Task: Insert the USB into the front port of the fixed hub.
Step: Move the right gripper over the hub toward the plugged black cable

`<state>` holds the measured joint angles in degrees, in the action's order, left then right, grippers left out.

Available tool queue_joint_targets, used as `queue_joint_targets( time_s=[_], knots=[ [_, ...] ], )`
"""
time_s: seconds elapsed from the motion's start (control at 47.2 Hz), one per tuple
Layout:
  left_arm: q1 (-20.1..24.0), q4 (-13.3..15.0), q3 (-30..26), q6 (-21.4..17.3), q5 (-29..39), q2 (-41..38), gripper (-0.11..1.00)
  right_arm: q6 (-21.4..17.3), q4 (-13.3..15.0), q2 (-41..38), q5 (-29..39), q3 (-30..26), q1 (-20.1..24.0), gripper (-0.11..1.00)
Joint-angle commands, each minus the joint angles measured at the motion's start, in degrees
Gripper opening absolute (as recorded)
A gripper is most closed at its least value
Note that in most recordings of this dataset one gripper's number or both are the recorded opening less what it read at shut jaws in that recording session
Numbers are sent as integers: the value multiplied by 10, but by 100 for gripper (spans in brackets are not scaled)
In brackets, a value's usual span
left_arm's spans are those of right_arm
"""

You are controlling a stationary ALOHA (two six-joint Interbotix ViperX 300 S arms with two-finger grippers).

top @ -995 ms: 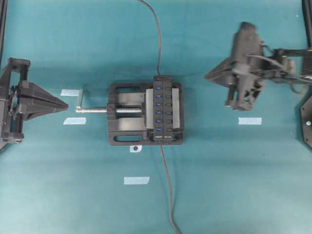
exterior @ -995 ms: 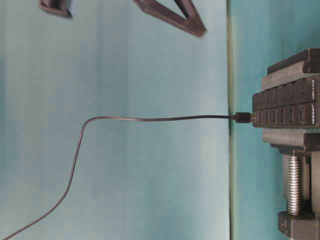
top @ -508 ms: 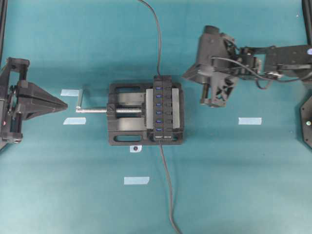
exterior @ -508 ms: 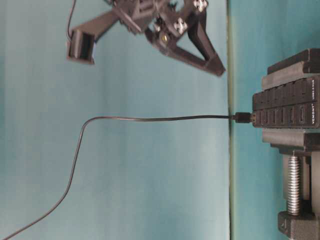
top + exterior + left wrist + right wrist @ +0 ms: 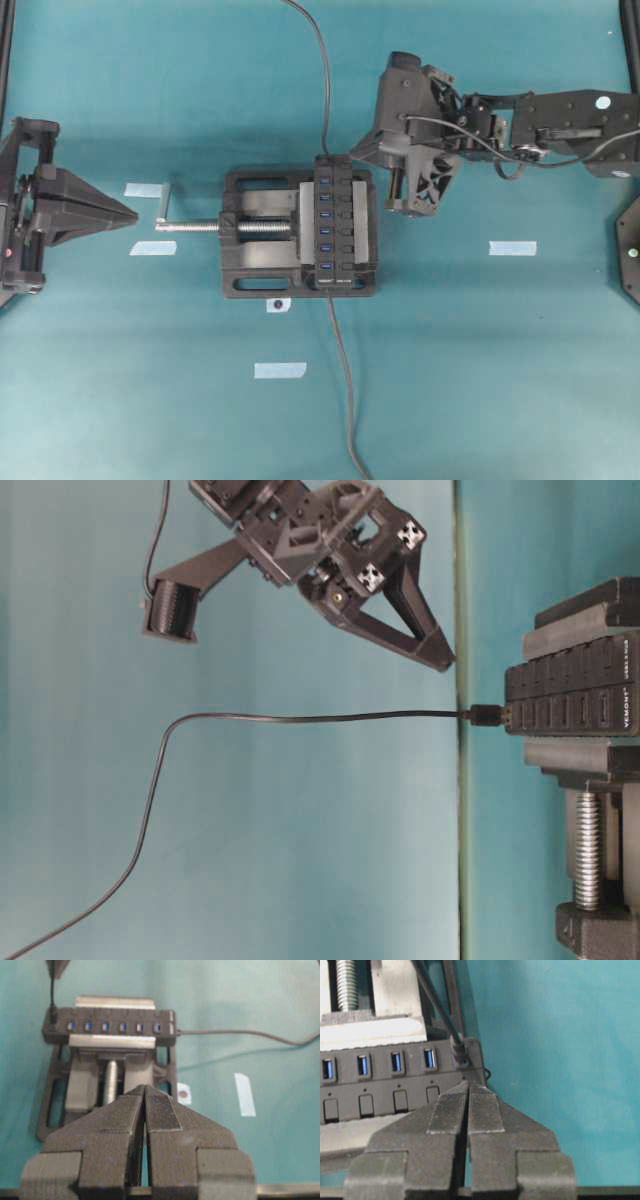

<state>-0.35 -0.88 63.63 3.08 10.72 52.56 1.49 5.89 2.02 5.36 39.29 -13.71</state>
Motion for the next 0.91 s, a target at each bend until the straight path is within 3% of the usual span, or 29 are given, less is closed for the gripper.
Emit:
queue_joint_targets(
  time_s=[0.0, 0.614, 0.783, 0.889],
  knots=[
    [0, -1, -9, 0, -3, -2, 0, 6, 1, 4, -4, -13, -1, -2],
    [6, -2, -9, -1, -5, -2, 0, 8, 0, -21, -3, -38, -2, 0],
    [6, -2, -9, -1, -5, 0, 0, 8, 1, -23, 1, -40, -2, 6],
    [6, -2, -9, -1, -5, 2, 0, 8, 0, -22, 1, -40, -2, 17]
  ],
)
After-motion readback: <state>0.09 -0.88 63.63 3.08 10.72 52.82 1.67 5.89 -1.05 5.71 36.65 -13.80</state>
